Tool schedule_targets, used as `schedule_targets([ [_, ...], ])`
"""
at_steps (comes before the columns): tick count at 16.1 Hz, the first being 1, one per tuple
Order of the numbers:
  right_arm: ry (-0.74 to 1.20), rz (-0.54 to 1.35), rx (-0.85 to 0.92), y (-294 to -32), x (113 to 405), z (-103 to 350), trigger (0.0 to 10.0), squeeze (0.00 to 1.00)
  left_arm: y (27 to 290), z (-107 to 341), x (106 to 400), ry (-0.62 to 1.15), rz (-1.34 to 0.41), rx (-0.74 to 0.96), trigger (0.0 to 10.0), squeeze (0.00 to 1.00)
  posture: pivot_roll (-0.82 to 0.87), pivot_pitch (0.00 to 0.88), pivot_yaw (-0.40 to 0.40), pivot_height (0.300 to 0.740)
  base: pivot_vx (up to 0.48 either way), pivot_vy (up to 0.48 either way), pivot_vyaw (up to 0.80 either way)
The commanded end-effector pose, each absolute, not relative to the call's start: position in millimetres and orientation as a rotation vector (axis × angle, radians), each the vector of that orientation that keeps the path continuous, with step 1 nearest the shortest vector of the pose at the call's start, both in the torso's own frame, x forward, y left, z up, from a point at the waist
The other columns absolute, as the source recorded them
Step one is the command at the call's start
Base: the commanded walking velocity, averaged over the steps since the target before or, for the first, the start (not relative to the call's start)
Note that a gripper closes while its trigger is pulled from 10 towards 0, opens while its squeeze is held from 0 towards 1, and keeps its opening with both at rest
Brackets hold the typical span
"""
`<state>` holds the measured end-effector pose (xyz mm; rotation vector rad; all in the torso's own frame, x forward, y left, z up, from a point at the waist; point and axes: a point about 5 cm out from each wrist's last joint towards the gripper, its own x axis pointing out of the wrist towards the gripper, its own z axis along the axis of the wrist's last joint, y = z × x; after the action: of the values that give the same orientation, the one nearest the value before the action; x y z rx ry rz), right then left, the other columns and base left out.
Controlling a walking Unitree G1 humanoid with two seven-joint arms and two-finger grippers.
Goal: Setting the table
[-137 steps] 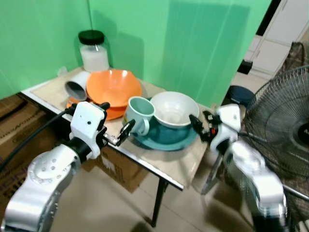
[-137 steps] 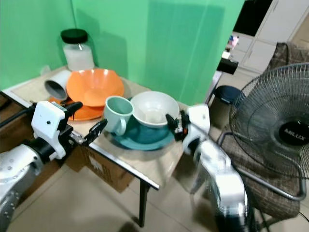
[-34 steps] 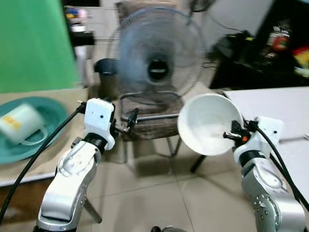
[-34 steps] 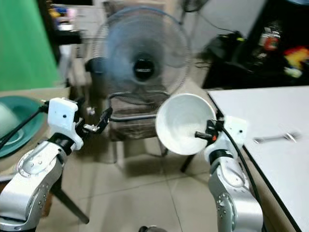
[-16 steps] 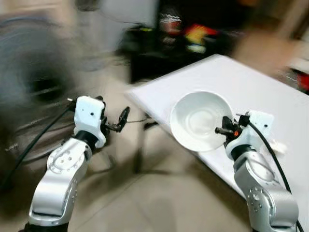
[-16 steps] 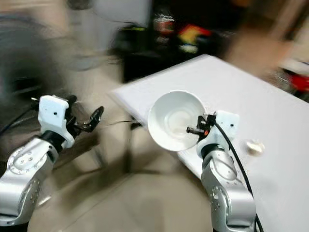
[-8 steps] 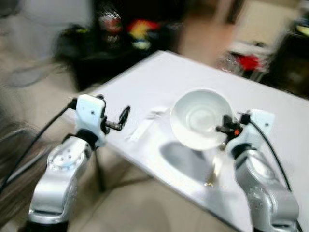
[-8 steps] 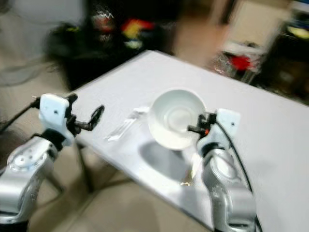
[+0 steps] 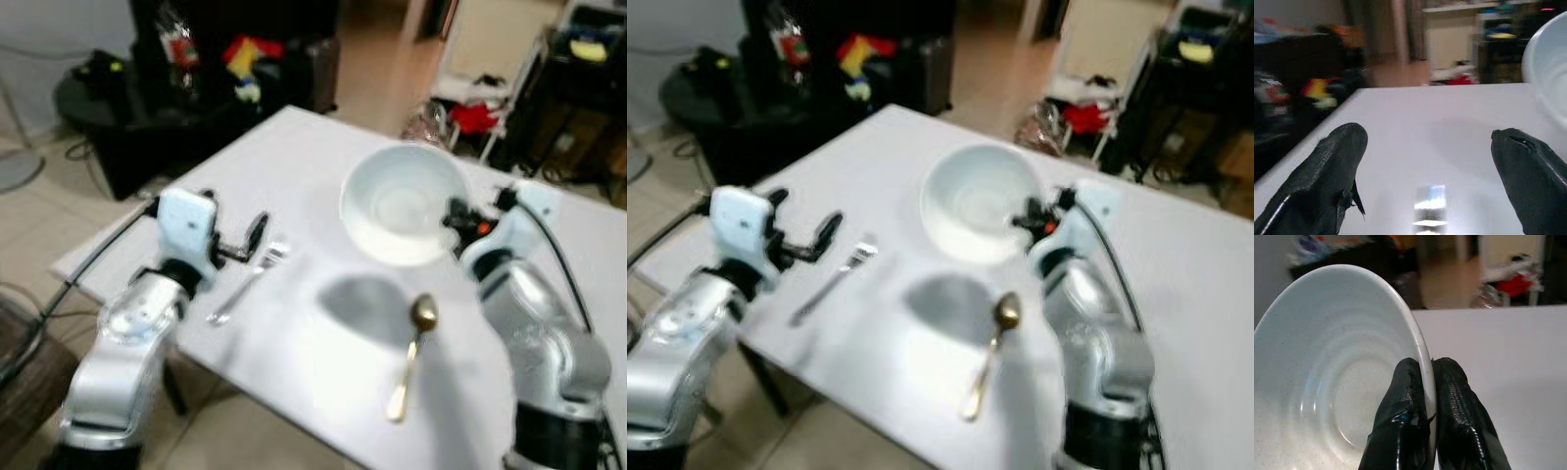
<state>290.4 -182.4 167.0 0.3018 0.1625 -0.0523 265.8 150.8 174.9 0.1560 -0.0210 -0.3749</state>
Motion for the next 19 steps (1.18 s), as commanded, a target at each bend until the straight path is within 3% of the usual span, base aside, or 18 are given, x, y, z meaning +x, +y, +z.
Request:
schedule_targets([
  [1,0.170,-0.054,0.299,-183.5,296.5,171.6,10.0,0.00,153.2,178.3,266.3,-0.031,-0.379,0.168,10.0,0.00,0.07,0.000,-0.062,0.740,0.296,0.000,0.00],
  [5,0.322,-0.074,0.349,-197.9,323.6,163.4,10.0,0.00,143.2,182.5,259.3,-0.019,-0.574,0.208,10.0,0.00,0.07,0.000,-0.063,0.740,0.000,0.000,0.00],
  [7,0.462,-0.127,0.431,-210.0,334.7,150.4,10.0,0.00,139.3,183.0,257.9,0.012,-0.682,0.224,10.0,0.00,0.07,0.000,-0.071,0.740,0.000,0.000,0.00],
  [10,0.521,-0.147,0.603,-218.9,347.8,144.2,10.0,0.00,138.5,177.0,256.3,0.122,-0.869,0.253,10.0,0.00,0.08,0.000,-0.077,0.740,0.000,0.000,0.00],
  [18,0.640,-0.225,0.720,-229.8,347.3,126.6,10.0,0.00,133.7,172.3,250.3,0.194,-1.022,0.272,10.0,0.00,0.07,0.000,-0.078,0.740,0.000,0.000,0.00],
  [19,0.659,-0.253,0.730,-233.0,344.3,120.4,10.0,0.83,132.0,169.5,245.8,0.216,-1.064,0.257,10.0,0.00,0.07,0.000,-0.076,0.740,0.000,0.000,0.00],
])
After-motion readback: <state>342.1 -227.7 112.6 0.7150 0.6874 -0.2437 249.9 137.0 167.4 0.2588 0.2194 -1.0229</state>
